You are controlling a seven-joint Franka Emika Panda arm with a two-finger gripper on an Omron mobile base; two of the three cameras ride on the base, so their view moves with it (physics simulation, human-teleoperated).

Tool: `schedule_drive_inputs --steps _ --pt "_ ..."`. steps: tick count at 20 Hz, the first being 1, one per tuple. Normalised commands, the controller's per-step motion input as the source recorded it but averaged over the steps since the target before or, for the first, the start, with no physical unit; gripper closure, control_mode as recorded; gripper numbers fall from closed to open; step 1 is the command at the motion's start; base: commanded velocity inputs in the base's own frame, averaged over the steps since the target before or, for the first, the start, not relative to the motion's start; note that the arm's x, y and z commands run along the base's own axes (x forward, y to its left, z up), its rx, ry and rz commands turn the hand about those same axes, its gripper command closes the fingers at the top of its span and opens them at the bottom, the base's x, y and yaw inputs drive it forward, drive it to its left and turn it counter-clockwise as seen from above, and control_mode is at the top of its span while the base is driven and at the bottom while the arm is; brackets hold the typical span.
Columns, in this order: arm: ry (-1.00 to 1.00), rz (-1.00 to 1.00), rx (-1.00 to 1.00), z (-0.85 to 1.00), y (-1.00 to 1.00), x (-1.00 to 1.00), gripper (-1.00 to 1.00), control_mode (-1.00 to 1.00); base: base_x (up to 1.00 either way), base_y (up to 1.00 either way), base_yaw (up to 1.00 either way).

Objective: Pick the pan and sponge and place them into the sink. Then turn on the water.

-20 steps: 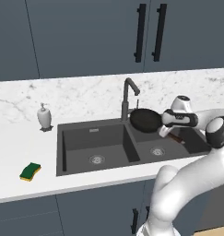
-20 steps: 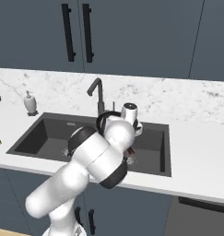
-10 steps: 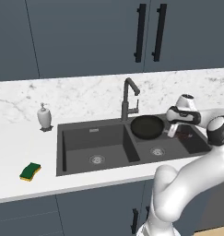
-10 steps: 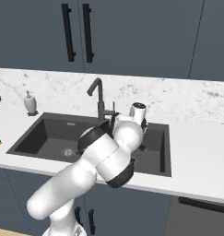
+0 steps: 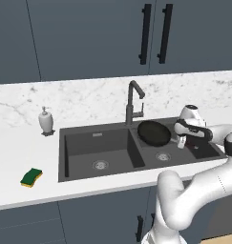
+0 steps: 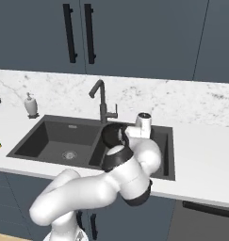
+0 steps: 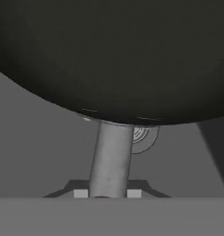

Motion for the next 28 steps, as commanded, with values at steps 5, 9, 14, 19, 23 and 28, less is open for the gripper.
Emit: schedule_drive_inputs --steps 5,9,14,19,23,28 --pt "0.0 0.24 -0.01 -0.59 -0.58 0.14 1.0 -1.0 0.0 0.0 0.0" --pt "0.0 0.23 -0.06 -0.57 -0.16 0.2 1.0 -1.0 0.0 0.0 0.0" --pt "0.0 0.19 -0.09 -0.59 0.0 0.44 1.0 -1.0 0.0 0.0 0.0" --pt "0.0 0.17 -0.03 -0.25 0.02 0.22 -1.0 -1.0 0.0 0.0 0.0" --pt "0.0 0.08 0.0 0.26 -0.02 0.0 -1.0 -1.0 0.0 0.0 0.0" --pt "-0.07 0.02 0.04 0.38 0.0 -0.12 -1.0 -1.0 0.0 0.0 0.0"
